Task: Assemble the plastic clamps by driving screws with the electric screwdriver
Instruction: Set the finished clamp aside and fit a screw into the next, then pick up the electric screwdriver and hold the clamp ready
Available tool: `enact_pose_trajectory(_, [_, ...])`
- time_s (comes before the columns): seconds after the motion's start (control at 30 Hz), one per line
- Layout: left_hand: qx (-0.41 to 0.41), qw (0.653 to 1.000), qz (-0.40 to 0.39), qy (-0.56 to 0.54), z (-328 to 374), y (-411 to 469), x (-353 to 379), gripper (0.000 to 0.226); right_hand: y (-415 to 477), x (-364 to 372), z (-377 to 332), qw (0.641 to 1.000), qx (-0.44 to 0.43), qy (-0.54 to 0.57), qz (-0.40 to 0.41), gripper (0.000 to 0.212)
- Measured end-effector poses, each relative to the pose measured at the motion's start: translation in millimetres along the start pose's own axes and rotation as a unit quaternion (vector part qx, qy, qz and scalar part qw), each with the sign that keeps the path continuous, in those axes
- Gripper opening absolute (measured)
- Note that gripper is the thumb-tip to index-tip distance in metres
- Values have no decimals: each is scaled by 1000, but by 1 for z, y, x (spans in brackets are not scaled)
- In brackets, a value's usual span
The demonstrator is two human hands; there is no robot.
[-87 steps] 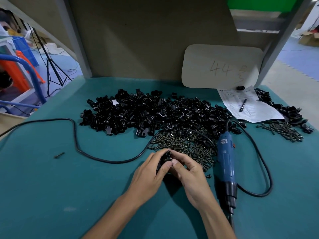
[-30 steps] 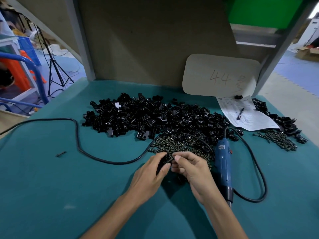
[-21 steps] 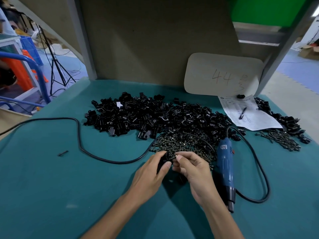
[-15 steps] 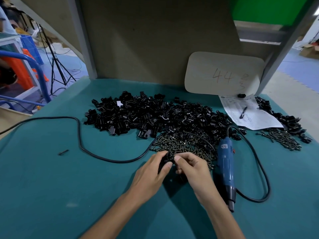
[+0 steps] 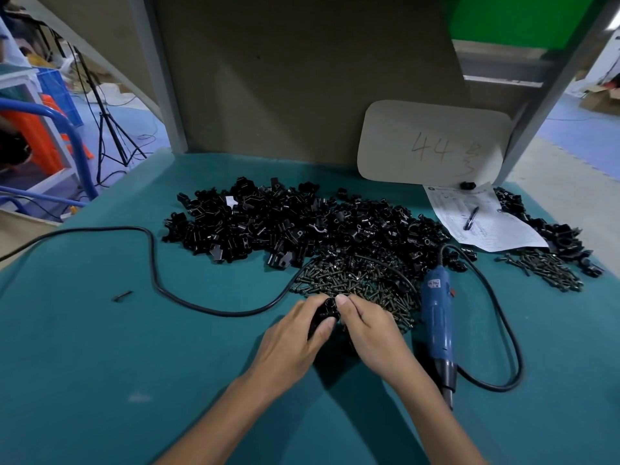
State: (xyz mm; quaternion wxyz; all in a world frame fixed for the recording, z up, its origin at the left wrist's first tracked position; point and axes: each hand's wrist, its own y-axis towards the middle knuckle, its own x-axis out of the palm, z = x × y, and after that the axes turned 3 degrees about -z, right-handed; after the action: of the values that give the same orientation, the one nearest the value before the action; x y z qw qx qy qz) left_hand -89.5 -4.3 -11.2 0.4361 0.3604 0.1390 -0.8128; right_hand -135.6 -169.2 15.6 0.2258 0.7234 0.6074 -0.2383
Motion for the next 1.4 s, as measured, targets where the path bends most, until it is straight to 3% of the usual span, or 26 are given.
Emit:
enact_pose_trajectory(0.13, [-6, 1000, 4, 0, -2, -1, 1, 60, -7, -24, 6, 993, 4, -96, 67, 52])
enact_pose_trajectory(0.23, [-11, 1000, 1, -7, -2, -2, 2, 65, -15, -62, 27, 961, 63, -189, 192, 37])
enact_pose_trajectory(0.37, [-13, 1000, -9, -3, -2, -1, 2, 64, -25, -92, 48, 940, 220, -238, 105, 66])
enact_pose_trajectory(0.47, [-11, 1000, -10, 5, -3, -1, 2, 63, -23, -98, 55, 959, 237, -126, 96, 83])
enact_pose_trajectory(0.53, [-10, 1000, -12, 14, -4, -2, 3, 64, -23, -103, 56, 961, 230, 90, 121, 82])
enact_pose_trajectory(0.63, [-7, 999, -18, 30, -4, 0, 4, 63, -26, -106, 62, 913, 175, 342, 136, 45])
enact_pose_trajectory(0.77, [-3, 999, -16, 45, -6, 1, 5, 65, -23, -95, 72, 828, 115, 526, 155, 35])
enact_pose_trajectory(0.93, [-7, 999, -7, 40, -6, 1, 6, 62, -15, -80, 83, 787, 134, 574, 184, 45])
enact_pose_trajectory(1.13, [-9, 999, -2, 41, -6, 2, 6, 51, -16, -82, 87, 780, 132, 575, 209, 45])
enact_pose_trajectory(1.4, [-7, 998, -3, 58, -7, 1, 6, 61, -19, -81, 80, 781, 117, 585, 183, 48])
